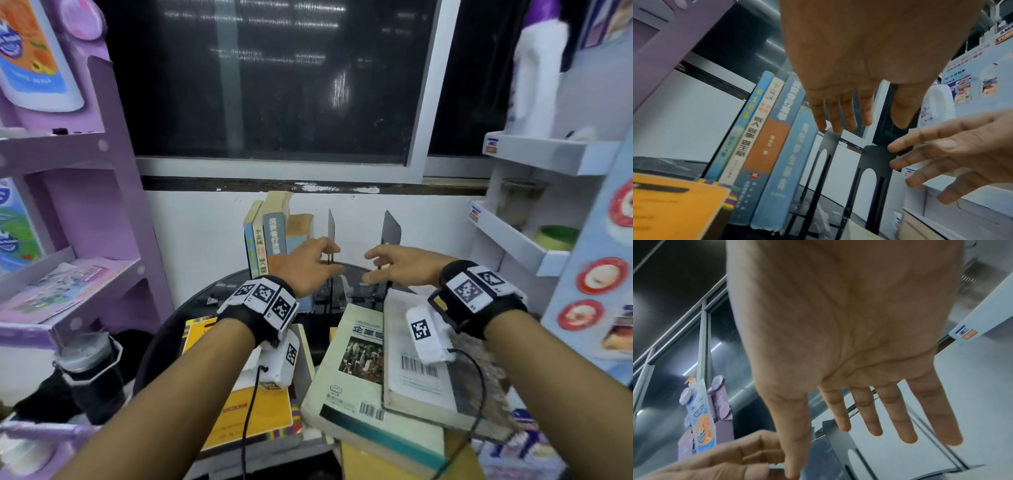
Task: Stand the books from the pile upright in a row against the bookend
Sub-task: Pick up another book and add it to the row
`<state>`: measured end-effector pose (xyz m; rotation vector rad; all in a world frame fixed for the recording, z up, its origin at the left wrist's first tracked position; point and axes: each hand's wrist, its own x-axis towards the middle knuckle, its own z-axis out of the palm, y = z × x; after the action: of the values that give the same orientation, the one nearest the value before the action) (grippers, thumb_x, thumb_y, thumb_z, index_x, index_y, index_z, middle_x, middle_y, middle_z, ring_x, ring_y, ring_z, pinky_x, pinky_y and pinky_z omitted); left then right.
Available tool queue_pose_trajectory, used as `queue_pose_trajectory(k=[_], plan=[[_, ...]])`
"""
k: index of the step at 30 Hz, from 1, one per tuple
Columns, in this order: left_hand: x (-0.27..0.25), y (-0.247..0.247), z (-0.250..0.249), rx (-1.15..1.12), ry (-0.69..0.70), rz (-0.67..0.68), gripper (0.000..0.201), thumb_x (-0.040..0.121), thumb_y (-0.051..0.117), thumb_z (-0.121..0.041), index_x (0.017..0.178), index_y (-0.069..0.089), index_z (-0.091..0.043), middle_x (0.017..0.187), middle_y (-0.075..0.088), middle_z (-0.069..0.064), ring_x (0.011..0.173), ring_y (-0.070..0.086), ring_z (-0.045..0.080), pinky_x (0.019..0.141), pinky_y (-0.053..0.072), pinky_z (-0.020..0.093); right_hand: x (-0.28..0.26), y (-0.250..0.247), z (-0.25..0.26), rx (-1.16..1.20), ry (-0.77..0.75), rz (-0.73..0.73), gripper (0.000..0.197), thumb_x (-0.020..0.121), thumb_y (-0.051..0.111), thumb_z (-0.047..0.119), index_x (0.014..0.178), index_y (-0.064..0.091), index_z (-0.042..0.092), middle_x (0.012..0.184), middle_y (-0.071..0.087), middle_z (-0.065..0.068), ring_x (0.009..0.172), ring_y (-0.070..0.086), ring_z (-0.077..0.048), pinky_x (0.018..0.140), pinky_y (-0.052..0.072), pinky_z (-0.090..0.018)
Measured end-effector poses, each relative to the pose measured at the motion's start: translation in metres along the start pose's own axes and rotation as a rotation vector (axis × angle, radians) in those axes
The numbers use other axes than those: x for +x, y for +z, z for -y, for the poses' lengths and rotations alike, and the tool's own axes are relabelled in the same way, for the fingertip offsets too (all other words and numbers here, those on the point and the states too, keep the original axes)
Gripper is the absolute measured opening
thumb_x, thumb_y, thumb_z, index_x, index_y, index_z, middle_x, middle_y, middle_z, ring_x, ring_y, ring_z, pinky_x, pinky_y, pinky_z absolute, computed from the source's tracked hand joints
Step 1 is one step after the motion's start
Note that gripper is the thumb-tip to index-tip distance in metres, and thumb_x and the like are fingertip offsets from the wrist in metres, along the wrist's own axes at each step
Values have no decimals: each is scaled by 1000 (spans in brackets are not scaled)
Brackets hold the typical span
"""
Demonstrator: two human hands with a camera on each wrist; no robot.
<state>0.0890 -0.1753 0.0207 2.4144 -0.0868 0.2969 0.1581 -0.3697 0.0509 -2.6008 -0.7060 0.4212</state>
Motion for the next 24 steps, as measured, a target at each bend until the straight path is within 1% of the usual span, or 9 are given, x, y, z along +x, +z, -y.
queue_pose_trajectory(k=[3,9,14,17,18,20,22,23,24], plan=[[5,20,-13,13,-36,157,50,92,60,-36,134,45,-15,137,48,5,123,47,22,101,39,33,-15,-4,-21,-14,62,23,71,85,62,55,145,36,26,150,40,1,133,43,-20,109,37,-37],[14,56,-33,-94,-126,339,62,92,58,-42,142,36,-14,146,42,3,128,44,22,96,37,28,-45,-12,-63,-30,175,40,74,88,57,56,149,29,24,156,30,-3,140,33,-23,108,32,-34],[20,84,-44,-115,-203,427,80,87,58,-53,148,23,-15,152,32,4,140,30,25,108,27,30,-62,-15,-96,-28,269,22,88,83,56,66,152,22,22,159,24,-1,143,29,-22,115,27,-36],[21,96,-51,-53,-235,442,89,85,57,-58,151,17,-14,154,29,6,141,29,28,113,24,38,-68,-10,-116,89,335,27,98,81,62,63,155,14,21,159,24,-3,139,35,-25,107,35,-35],[22,99,-52,-35,-247,450,91,83,57,-61,151,18,-14,154,29,6,140,30,28,115,23,40,-68,-8,-122,116,355,37,104,77,65,65,155,12,22,159,24,-4,138,38,-27,105,38,-36],[19,102,-57,-46,-249,487,86,80,59,-63,144,32,-14,145,41,5,134,40,28,115,25,44,-67,-4,-133,142,385,45,114,63,71,72,151,20,22,154,35,-7,129,50,-30,103,45,-41],[20,106,-57,-83,-240,525,87,68,65,-68,134,49,-15,134,55,2,123,52,26,110,34,43,-68,1,-139,186,402,48,99,65,74,67,142,35,18,138,52,-11,108,65,-30,95,52,-46],[20,108,-56,-72,-232,540,84,66,66,-67,132,52,-17,132,58,2,120,55,25,109,36,43,-68,3,-140,210,392,65,87,69,74,64,135,43,17,129,59,-11,101,69,-29,92,54,-45],[18,109,-57,-42,-217,558,74,72,65,-61,132,53,-19,132,59,1,119,55,25,109,37,43,-67,6,-141,230,378,97,75,73,73,60,129,50,16,122,64,-11,98,70,-30,90,55,-44]])
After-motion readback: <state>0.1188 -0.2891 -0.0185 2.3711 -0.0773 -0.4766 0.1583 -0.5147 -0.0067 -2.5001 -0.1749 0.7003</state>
